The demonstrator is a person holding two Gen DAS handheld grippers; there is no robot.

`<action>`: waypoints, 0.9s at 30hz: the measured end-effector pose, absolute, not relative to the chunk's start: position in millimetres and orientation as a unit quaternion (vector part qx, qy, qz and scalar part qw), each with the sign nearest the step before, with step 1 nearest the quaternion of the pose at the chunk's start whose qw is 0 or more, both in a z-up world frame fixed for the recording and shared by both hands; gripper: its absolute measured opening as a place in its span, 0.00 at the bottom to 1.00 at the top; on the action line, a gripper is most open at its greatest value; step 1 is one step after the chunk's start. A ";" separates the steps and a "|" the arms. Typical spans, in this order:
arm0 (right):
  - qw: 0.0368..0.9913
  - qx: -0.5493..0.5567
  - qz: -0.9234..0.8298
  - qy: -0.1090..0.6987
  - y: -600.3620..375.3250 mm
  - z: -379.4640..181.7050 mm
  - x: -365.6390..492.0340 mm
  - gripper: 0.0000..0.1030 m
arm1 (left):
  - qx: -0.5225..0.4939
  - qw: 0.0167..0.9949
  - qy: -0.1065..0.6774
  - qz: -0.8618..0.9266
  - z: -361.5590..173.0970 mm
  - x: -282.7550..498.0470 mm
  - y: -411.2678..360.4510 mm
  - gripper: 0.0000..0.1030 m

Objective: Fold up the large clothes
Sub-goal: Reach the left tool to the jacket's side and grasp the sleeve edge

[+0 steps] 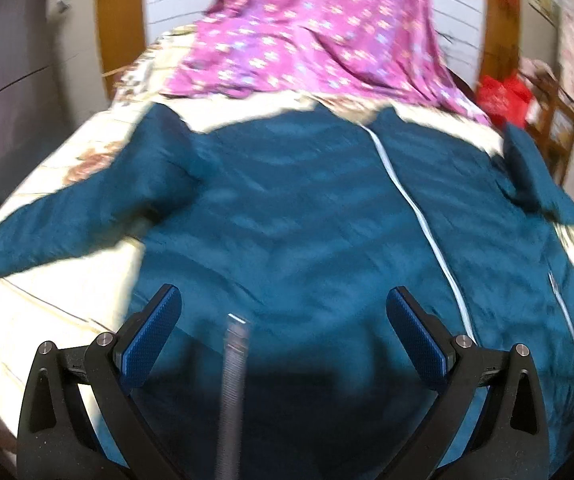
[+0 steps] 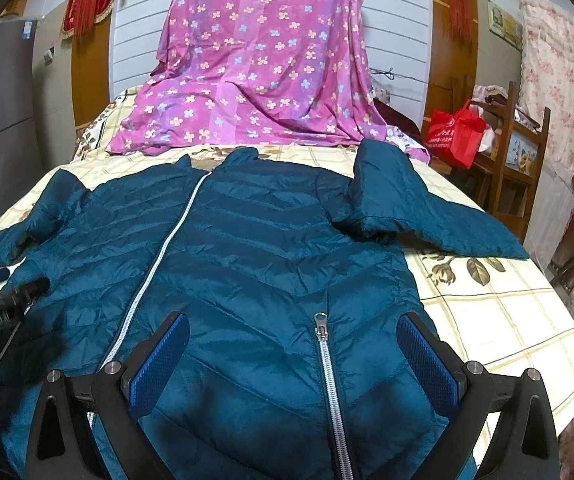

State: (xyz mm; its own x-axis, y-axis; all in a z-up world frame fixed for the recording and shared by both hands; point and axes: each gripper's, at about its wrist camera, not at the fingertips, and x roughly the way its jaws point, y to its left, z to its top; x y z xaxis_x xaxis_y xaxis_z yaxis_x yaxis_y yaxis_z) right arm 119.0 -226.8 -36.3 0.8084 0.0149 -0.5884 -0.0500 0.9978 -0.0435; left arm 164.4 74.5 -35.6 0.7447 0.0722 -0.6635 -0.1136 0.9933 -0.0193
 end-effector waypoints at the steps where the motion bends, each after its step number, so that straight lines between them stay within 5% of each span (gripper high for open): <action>1: 0.951 -0.028 0.020 0.308 -225.7 -36.2 118.6 1.00 | -0.039 0.936 0.345 0.060 -25.4 165.3 89.8 1.00; 7: 0.952 -0.042 0.031 0.300 -217.5 -33.5 114.8 1.00 | -0.097 0.924 0.331 0.165 4.2 171.9 222.9 1.00; 15: 0.952 -0.039 0.035 0.300 -217.4 -32.1 113.6 1.00 | -0.078 0.839 0.408 0.352 -48.8 188.5 400.2 1.00; 27: 0.946 -0.059 0.029 0.319 -211.0 -40.3 120.3 1.00 | -0.176 0.813 0.457 0.316 -101.7 202.5 469.2 1.00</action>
